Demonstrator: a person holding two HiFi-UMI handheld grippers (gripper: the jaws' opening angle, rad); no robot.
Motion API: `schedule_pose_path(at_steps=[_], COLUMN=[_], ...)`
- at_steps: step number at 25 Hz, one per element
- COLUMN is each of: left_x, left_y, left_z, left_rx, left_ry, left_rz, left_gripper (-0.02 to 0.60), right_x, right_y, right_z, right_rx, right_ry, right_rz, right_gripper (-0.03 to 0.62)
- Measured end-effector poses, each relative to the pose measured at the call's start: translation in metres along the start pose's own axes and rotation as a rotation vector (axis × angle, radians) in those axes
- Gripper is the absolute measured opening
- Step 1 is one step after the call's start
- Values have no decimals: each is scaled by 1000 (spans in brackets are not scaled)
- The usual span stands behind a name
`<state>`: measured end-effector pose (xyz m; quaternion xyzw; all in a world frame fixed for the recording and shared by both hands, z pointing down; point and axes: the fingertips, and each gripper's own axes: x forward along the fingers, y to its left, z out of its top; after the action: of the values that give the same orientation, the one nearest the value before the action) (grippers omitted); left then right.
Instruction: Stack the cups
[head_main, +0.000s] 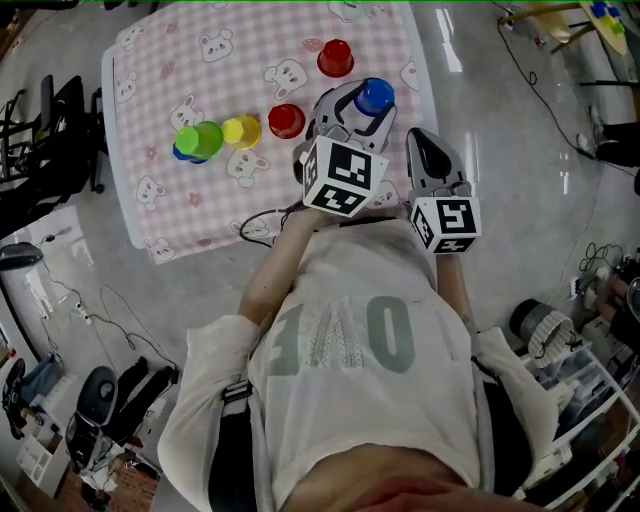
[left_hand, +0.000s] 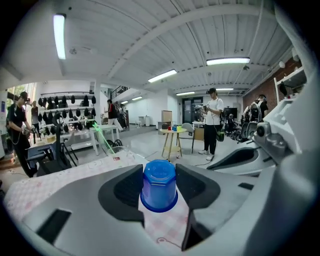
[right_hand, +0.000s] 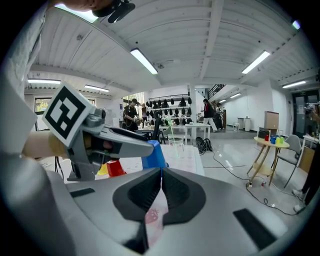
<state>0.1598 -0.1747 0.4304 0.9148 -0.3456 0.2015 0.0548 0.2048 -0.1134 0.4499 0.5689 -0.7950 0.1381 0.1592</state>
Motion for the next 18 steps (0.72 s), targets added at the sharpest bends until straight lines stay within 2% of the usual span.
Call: schedule_pose_path(at_steps=[3, 7, 13, 18], left_x=[-35, -83, -135, -152], left_y=[22, 55, 104, 125], left_z=[13, 12, -12, -36], left_rx=[-5, -22, -50, -87], left_ry=[-35, -59, -36, -8], left_rz=[67, 172, 321, 375], left_gripper=[222, 222, 222, 222], right_x=[7, 14, 23, 23], right_y=[19, 48, 89, 108], right_z=[10, 17, 24, 24], right_rx=[-23, -46, -58, -64], right_ry=[-15, -30, -47, -50], right_rz=[41, 90, 145, 179], right_gripper=[29, 29, 29, 29])
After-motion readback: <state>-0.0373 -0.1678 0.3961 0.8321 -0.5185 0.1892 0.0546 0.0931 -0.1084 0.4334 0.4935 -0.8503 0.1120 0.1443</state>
